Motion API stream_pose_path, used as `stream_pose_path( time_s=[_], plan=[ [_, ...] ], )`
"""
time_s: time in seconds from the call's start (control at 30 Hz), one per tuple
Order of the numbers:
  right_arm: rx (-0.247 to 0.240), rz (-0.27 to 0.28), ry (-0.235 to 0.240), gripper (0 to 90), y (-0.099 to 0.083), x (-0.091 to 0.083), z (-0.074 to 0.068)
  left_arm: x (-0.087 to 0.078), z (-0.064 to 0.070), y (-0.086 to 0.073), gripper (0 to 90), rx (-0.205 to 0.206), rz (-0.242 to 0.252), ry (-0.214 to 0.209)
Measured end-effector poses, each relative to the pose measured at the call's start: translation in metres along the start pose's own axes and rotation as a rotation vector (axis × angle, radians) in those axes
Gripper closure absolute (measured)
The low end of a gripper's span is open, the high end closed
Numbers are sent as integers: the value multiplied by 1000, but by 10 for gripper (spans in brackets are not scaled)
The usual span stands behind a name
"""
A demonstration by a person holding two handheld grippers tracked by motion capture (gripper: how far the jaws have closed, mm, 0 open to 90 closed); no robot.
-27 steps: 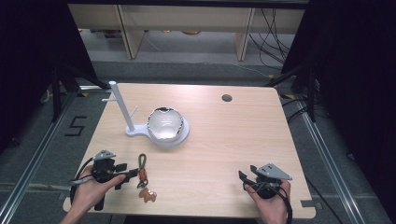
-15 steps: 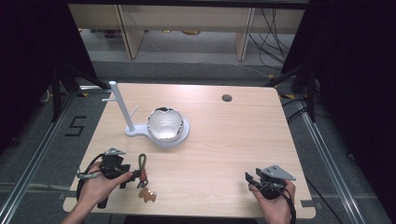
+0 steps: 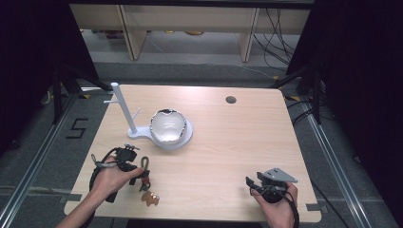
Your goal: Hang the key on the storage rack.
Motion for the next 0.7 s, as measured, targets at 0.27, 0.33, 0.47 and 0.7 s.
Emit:
stream_pose_path(
  time_s=[0.27, 0.33, 0.47, 0.7],
  plan=[
    [2, -3, 7, 505, -1, 1, -1, 7, 4, -1, 437, 23, -56, 17],
    [2, -1, 9, 504, 0, 1, -2, 8, 5, -1, 446, 32, -66, 26],
    [-12, 0, 7, 501, 0, 1, -2, 10, 7, -1, 469, 40, -93, 41],
    [20, -22, 14, 496, -2, 1, -5, 13, 10, 0, 502, 40, -121, 49]
  ],
)
Point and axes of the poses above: each handheld gripper's, and its own axes: x roughly forward along the jaws, y roughly out of its top, z roughly to its right, the point moved 7 cm from there along x, roughly forward along the jaws, and after that the axes turned 1 degree about -y, right-handed, at the moved point
